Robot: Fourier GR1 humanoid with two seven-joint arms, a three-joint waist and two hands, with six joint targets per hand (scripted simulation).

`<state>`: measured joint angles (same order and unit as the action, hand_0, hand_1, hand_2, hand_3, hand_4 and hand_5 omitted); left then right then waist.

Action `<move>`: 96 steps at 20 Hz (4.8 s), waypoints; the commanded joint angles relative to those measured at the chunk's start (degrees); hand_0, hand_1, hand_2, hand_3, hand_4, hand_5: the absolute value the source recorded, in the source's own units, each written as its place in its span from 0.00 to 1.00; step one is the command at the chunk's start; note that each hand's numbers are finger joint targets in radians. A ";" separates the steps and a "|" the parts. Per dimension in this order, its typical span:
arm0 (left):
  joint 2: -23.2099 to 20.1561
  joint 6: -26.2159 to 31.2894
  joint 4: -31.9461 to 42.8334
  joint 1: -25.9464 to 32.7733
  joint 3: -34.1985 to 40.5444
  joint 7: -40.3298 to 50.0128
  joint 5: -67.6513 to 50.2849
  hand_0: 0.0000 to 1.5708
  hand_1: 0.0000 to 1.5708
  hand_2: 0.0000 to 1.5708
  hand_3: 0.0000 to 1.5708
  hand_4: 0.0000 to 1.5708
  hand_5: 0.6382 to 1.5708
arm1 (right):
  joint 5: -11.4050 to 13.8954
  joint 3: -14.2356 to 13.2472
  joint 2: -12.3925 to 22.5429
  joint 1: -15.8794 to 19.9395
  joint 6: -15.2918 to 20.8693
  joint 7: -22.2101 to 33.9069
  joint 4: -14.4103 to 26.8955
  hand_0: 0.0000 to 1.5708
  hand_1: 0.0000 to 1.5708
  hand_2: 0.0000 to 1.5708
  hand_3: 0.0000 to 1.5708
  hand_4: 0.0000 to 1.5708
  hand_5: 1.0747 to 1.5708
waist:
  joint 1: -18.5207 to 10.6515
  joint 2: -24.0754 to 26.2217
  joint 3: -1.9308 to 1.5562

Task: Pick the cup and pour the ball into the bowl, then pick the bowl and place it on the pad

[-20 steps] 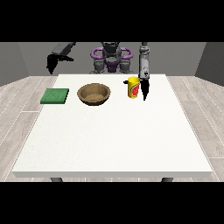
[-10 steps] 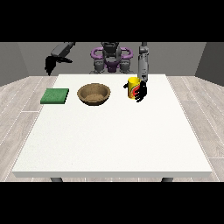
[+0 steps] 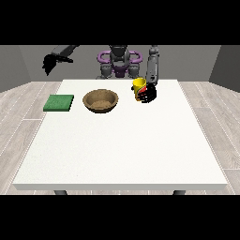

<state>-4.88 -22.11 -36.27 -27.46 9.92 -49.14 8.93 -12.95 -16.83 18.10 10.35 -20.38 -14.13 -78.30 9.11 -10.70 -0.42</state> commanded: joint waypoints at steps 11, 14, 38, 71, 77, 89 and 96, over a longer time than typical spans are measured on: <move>-17.27 -3.45 0.76 -14.16 -11.29 32.47 20.55 0.95 0.95 1.00 1.00 1.00 0.68 | 0.29 -1.38 1.60 -1.13 -2.22 -0.28 10.00 0.00 0.00 0.00 0.00 0.00 1.00 | -2.29 9.29 0.34; -15.08 -2.16 -1.66 -14.31 -12.38 35.31 22.33 0.95 0.95 1.00 1.00 1.00 0.68 | 0.16 -2.07 2.15 -1.23 -3.10 -1.24 12.36 0.00 0.00 0.00 0.00 0.00 0.99 | -3.35 9.48 0.40; -1.07 7.37 6.18 -31.09 -48.72 68.28 72.26 0.96 0.96 1.00 1.00 1.00 0.43 | 0.34 -1.48 2.57 1.13 -6.26 -2.38 19.52 0.00 0.00 0.00 0.00 0.00 1.00 | -0.50 15.09 0.30; 4.86 -4.85 -26.35 -8.08 -18.53 50.91 9.69 0.00 0.00 0.00 0.00 0.00 0.99 | 2.45 -0.34 -7.02 10.75 10.30 0.34 16.90 0.00 0.00 0.00 0.00 0.19 1.00 | -11.83 1.56 1.22; 4.42 8.06 -30.19 -2.07 -16.76 38.04 -0.43 0.00 0.00 0.00 0.00 0.00 0.99 | 4.09 0.14 -13.52 10.40 19.07 -0.55 17.90 0.00 0.00 0.00 0.00 0.20 1.00 | -17.74 1.07 0.50; -2.00 16.60 -34.46 1.22 -11.61 34.62 -3.90 0.00 0.00 0.00 0.00 0.00 0.99 | 3.24 -2.24 -9.58 20.22 20.93 -6.96 34.99 0.00 0.00 0.00 0.00 0.14 0.99 | -17.56 -1.26 0.40; -3.19 18.69 -40.89 4.84 -12.04 37.40 -3.72 0.00 0.00 0.00 0.00 0.00 0.99 | 2.88 -2.89 -8.59 20.10 18.37 -14.99 44.32 0.00 0.00 0.00 0.00 0.06 0.99 | -19.66 -1.52 0.38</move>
<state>-6.87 -5.09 -73.93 -24.05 -2.15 -13.03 5.30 -10.01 -19.42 8.86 29.54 -1.49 -26.39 -38.62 -9.18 -11.96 -0.02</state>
